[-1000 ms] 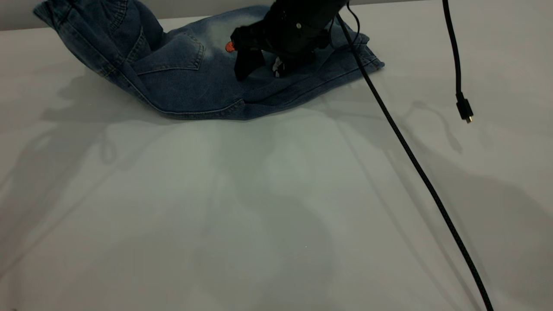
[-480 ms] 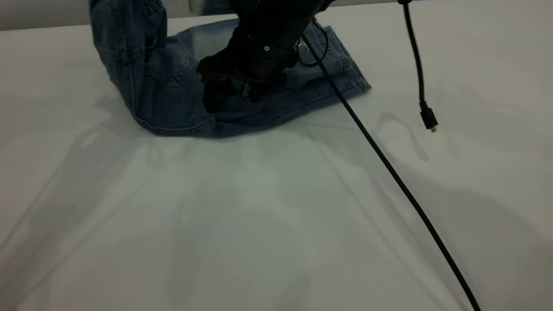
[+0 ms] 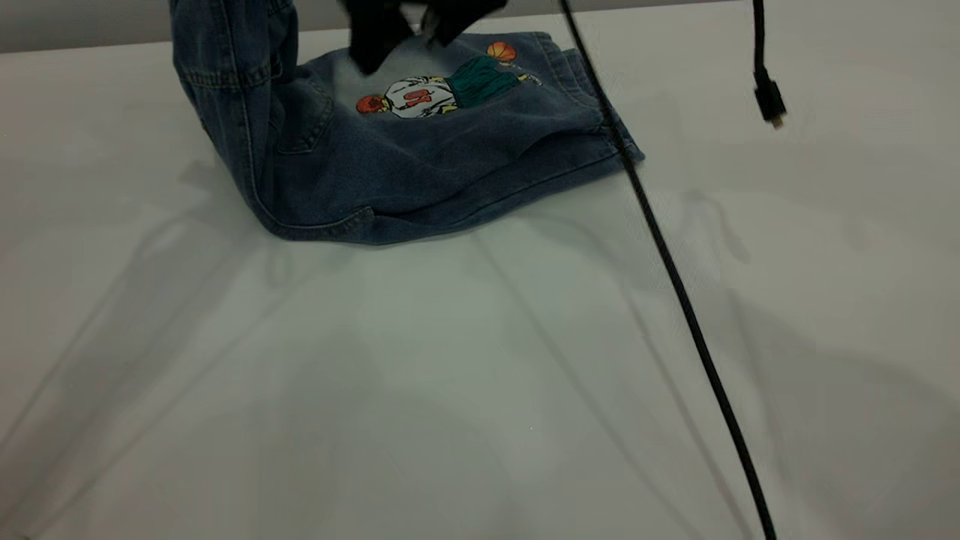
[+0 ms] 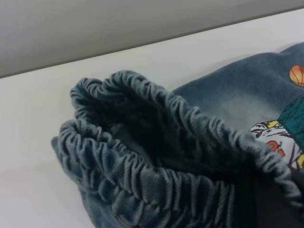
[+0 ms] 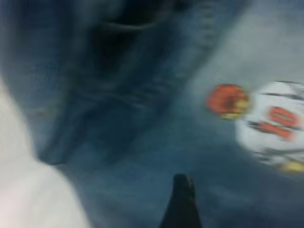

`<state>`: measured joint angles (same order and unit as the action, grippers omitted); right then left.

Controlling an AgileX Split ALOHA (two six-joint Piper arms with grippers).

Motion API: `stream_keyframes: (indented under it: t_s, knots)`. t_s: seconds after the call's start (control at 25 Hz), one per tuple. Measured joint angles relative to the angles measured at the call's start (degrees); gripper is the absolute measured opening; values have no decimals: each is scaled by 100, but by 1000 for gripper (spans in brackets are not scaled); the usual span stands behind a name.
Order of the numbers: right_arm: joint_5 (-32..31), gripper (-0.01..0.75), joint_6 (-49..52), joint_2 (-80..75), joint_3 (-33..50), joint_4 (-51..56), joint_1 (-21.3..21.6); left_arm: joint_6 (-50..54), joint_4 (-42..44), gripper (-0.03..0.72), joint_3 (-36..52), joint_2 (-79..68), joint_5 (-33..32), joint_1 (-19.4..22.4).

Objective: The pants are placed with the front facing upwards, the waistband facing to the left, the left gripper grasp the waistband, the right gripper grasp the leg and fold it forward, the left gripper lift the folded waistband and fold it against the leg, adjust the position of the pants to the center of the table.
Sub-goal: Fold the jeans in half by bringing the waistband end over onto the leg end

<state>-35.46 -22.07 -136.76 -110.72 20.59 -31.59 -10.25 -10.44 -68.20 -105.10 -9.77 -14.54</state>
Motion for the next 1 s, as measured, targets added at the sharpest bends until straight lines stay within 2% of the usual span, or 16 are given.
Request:
stream_keyframes:
  t_s: [0.16, 0.36, 1.0]
  knots:
    - [-136, 510, 592, -17, 5, -594, 339, -29, 0, 66, -4, 0, 7, -143]
    - [-333, 510, 1005, -135, 0, -732, 752, -191, 0, 66, -202, -16, -33, -373]
    - [-565, 510, 1154, -781, 0, -651, 755, -612, 0, 66, -392, -52, 3, -927]
